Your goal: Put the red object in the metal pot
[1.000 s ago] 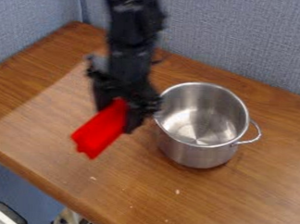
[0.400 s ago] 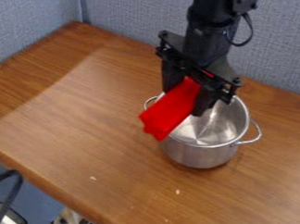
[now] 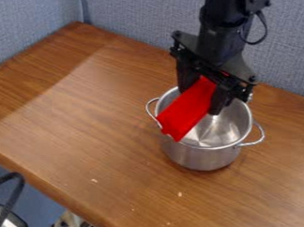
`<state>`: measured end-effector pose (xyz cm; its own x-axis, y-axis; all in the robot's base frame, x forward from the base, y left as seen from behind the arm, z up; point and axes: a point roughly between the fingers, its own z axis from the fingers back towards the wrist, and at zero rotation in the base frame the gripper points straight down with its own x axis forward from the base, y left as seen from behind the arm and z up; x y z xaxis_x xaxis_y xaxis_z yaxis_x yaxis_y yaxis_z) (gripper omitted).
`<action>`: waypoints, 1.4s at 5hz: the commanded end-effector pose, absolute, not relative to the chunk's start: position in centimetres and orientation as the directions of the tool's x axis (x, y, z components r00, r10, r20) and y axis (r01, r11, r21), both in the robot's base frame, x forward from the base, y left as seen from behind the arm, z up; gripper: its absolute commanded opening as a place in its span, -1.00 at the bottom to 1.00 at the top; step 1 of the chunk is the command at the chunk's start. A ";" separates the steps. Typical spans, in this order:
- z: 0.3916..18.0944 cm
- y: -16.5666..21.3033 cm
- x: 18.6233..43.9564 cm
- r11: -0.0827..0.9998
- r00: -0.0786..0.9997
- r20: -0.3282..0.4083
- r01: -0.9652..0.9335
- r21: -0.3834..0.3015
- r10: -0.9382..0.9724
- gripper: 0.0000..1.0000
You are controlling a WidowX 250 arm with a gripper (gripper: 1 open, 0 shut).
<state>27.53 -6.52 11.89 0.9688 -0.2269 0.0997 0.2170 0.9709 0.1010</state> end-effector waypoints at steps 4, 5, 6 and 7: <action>12.2 -5.2 29.1 0.983 0.973 0.146 0.168 0.077 -0.178 1.00; 12.1 -5.0 29.0 0.981 0.973 0.134 0.181 0.070 -0.190 1.00; 11.9 -5.0 29.0 0.980 0.972 0.128 0.189 0.069 -0.196 1.00; 11.7 -5.1 28.9 0.978 0.971 0.123 0.197 0.067 -0.205 1.00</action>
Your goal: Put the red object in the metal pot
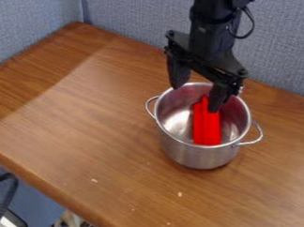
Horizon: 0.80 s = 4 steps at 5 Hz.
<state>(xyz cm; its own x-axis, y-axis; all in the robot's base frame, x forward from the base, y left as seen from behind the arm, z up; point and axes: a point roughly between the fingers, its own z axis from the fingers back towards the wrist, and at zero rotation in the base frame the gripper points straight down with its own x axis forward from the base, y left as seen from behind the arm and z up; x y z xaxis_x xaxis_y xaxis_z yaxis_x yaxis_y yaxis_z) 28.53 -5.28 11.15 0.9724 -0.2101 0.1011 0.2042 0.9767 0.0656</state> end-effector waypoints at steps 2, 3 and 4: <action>11.5 -5.1 28.8 0.975 0.969 0.115 0.213 0.065 -0.220 1.00; 11.3 -5.1 28.7 0.973 0.968 0.110 0.221 0.064 -0.227 1.00; 11.4 -5.0 28.6 0.972 0.967 0.103 0.228 0.062 -0.233 1.00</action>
